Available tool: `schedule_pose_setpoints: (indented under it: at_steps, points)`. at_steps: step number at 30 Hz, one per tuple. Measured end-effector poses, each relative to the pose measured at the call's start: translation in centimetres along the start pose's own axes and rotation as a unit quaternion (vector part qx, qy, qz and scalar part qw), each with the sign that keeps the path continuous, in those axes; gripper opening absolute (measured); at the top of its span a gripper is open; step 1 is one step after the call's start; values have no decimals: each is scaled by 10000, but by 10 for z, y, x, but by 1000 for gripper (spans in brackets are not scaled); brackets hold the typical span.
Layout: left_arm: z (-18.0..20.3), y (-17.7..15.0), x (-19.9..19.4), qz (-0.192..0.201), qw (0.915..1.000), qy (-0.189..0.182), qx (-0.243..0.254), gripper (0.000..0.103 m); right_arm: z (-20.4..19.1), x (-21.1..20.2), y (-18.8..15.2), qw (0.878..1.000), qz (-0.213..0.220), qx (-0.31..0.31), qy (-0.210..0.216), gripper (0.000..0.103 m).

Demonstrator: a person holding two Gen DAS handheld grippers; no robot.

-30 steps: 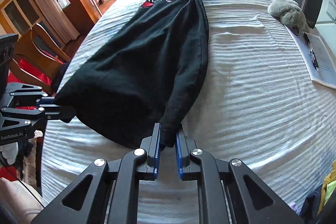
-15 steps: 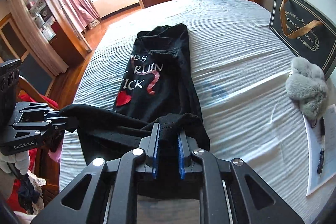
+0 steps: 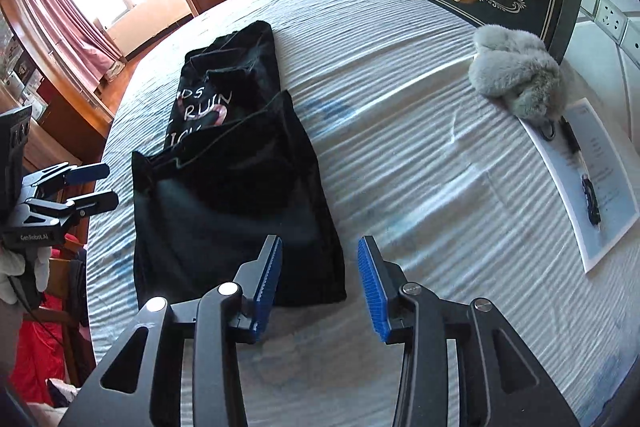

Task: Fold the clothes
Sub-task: 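Fold the hem end over toward the collar with both grippers and release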

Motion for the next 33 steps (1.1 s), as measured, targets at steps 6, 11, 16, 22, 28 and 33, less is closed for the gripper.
schedule_pose_setpoints:
  at_steps: [6,11,16,22,28,33]
  points:
    - [24,-48,17,-349,9984,-278,-344,80,0,12,-31,9995,-260,-150,-11,39]
    - [58,-71,33,-409,9982,-161,-403,80,3,21,-32,9977,-377,-559,-27,39]
    - [77,-71,41,-222,9982,213,-516,78,-1,31,-29,9927,-445,-1120,60,39]
    - [86,-68,43,22,9955,609,-719,59,-9,39,-29,9835,-290,-1781,140,39]
    - [87,-65,22,213,9942,935,-492,10,-4,11,-16,9790,388,-2002,-42,14]
    - [85,-70,19,150,9949,904,-423,9,27,24,-13,9828,104,-1814,-340,0]
Point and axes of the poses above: each gripper's, at about its wrist camera, not at the fingertips, and x roughly the way its jaws point, z to its right, y to its top, the point moved 7 cm from there along x, roughly the way its jaws point, and after that the axes turned 10 degrees about -z, right-handed, at the moved point
